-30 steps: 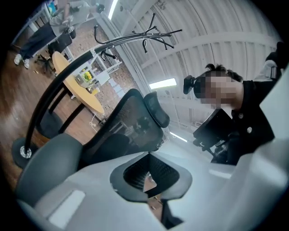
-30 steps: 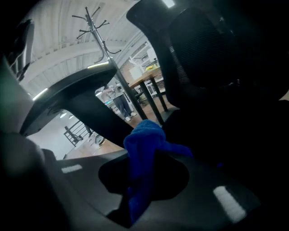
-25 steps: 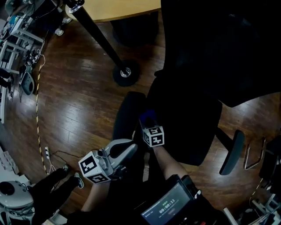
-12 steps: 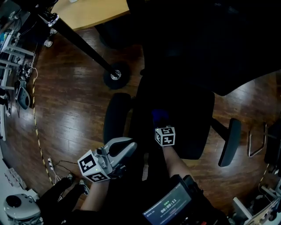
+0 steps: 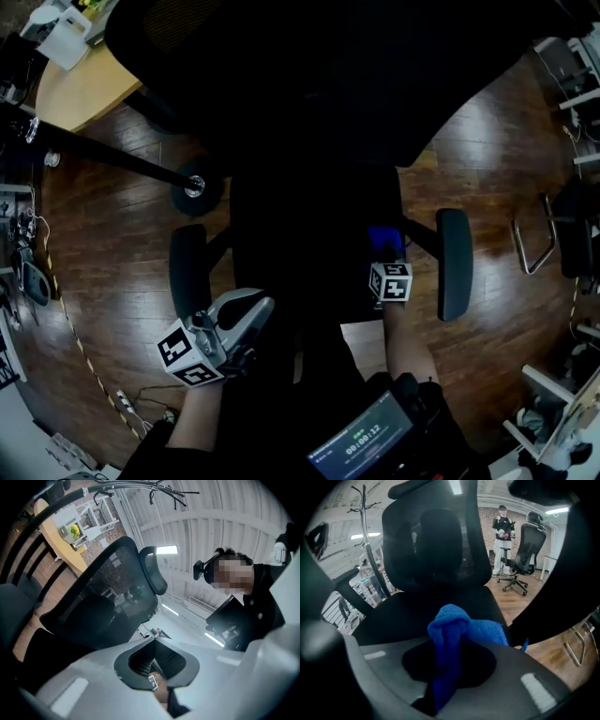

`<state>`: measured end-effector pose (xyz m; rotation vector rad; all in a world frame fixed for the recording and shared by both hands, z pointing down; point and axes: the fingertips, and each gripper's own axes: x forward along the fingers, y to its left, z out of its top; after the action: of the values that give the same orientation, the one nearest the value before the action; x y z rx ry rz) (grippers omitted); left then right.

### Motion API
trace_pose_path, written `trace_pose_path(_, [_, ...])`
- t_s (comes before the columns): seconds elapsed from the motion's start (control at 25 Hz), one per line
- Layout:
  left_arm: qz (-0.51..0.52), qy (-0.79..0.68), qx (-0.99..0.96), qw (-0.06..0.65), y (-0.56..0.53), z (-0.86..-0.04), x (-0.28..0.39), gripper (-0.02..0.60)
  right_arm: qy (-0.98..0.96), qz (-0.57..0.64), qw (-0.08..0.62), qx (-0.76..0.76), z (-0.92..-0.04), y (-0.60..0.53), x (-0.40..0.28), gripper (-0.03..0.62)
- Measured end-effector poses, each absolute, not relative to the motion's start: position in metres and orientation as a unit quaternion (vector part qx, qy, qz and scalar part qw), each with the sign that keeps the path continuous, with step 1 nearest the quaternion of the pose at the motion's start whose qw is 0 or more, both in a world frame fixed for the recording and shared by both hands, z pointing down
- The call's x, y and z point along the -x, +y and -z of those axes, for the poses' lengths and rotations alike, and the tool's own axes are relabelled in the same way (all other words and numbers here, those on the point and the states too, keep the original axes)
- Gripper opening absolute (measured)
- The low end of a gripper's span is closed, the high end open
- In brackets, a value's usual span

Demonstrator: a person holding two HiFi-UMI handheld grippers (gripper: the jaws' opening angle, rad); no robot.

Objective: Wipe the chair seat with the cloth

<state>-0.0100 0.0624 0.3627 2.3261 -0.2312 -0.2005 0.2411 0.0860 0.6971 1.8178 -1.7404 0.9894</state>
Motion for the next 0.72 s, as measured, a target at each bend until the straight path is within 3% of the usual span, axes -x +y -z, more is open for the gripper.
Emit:
trace_pose_path(0.48, [0.072,-0.070,-0.918,0.384,0.062,-0.357,-0.014,0.003,-0.595,-0.356,0.200,-0.692,-0.683,0.104,-0.270,0.058])
trace_pose_path(0.72, [0.092,-0.117,-0.910,0.387,0.049,-0.357,0.024,0.002,-0.659,-0.393,0.130,-0.629,-0.669,0.068,-0.122,0.058])
